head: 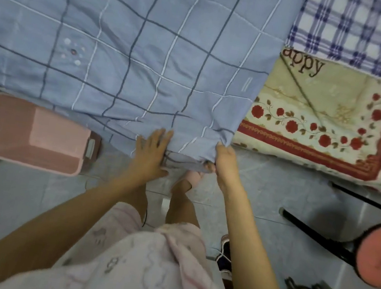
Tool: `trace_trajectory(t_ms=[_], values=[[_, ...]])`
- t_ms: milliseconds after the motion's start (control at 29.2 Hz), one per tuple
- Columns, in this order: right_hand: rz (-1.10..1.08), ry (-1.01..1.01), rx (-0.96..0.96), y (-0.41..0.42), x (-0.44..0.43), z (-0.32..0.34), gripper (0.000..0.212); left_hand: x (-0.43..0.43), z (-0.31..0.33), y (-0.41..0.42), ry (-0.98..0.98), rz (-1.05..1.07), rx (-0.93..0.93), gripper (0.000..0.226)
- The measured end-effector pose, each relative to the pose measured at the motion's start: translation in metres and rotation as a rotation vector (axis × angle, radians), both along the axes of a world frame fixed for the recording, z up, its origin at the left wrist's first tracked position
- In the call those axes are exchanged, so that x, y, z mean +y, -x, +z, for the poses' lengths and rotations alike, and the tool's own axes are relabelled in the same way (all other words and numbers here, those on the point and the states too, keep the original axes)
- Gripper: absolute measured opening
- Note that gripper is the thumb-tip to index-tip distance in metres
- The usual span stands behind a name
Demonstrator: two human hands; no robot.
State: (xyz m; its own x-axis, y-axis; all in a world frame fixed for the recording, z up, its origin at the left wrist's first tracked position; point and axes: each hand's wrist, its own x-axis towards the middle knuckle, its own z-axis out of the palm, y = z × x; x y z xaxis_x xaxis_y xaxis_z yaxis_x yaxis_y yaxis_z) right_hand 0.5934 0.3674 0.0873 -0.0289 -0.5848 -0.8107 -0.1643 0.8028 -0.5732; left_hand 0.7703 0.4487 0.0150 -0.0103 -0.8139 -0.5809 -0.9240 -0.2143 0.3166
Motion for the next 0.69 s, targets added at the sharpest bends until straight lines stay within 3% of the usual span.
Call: trace_trajectory(t_ms=[137, 308, 377, 548, 686], values=[[-0.262, -0.104, -0.323, -0.004, -0.032, 0.069, 0.025, 0.001, 0.043, -0.001, 0.388, 0.354, -0.027, 0.100], [-0.376, -0.092, -0.681, -0.004, -0.072, 0.135, 0.028, -0.052, 0.111, -0.029, 0.582, 0.523, 0.036, 0.034], [-0.344, 0.004, -0.726, -0.005, -0.088, 0.159, 0.028, -0.077, 0.139, -0.039, 0.632, 0.572, 0.104, 0.021], [-0.258, 0.226, -0.631, -0.012, -0.128, 0.184, 0.032, -0.130, 0.214, -0.068, 0.607, 0.635, 0.228, 0.021], [-0.275, 0.262, -0.826, -0.023, -0.161, 0.211, 0.045, -0.166, 0.273, -0.086, 0.676, 0.541, 0.291, 0.023]])
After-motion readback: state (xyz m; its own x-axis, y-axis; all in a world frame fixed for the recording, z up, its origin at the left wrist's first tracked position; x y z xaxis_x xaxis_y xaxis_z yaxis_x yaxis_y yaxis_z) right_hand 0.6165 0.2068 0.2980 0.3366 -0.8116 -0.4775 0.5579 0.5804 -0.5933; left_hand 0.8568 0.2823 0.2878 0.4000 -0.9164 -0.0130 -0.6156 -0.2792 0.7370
